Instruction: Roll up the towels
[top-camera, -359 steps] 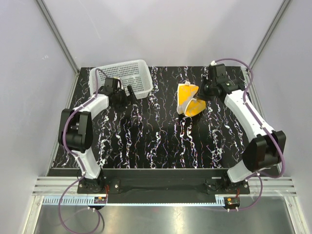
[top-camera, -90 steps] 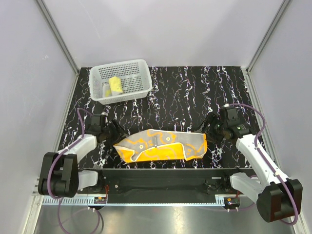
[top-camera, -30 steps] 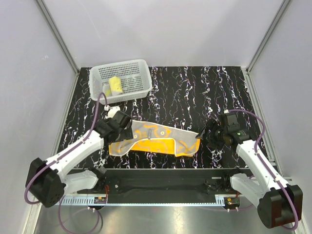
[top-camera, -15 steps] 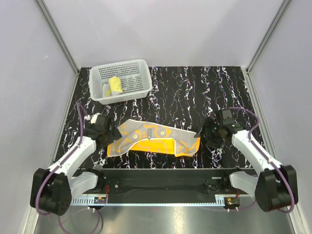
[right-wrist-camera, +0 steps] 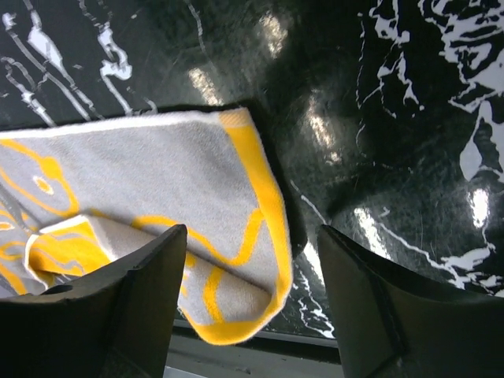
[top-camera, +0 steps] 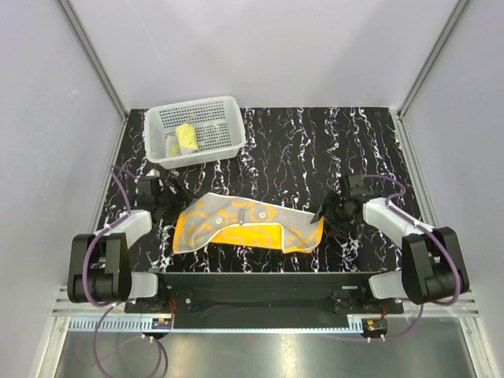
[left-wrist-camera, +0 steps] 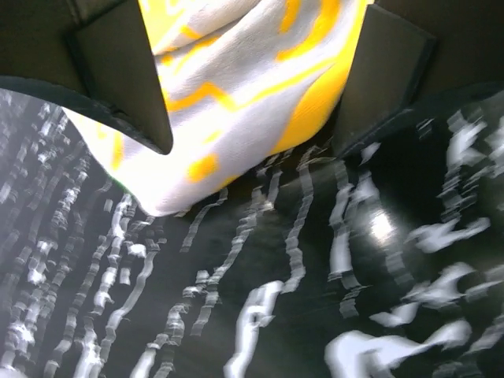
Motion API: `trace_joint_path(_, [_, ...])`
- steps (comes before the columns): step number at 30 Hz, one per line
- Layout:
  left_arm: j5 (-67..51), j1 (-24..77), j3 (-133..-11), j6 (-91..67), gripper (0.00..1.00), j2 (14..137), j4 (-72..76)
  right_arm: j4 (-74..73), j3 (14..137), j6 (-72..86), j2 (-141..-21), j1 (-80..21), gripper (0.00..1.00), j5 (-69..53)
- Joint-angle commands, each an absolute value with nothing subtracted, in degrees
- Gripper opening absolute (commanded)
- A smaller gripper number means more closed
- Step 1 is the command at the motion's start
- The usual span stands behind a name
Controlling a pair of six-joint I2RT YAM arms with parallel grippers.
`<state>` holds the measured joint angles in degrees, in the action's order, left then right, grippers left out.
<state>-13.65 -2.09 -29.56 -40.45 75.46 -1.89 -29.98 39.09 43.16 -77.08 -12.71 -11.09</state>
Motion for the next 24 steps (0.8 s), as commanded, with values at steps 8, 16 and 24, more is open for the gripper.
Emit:
trace_joint_path(8, [-26.3,-2.0,-25.7,-42.4,0.53,80.8,12.8,-23.9,42.1,42.8,-85.7,-12.9,0.38,-9.1])
trace_joint_path(16, [-21.0,-2.1,-26.5,-41.3,0.04,74.7,8.2,-27.1,50.0,39.6,-88.6,-13.0,0.06,-4.9])
trace_joint_path(24, [-9.9,-2.1,-29.5,-38.4,0.0,65.1,-1.4,-31.1,59.3,36.8,-93.7,-12.6,0.0,1.0])
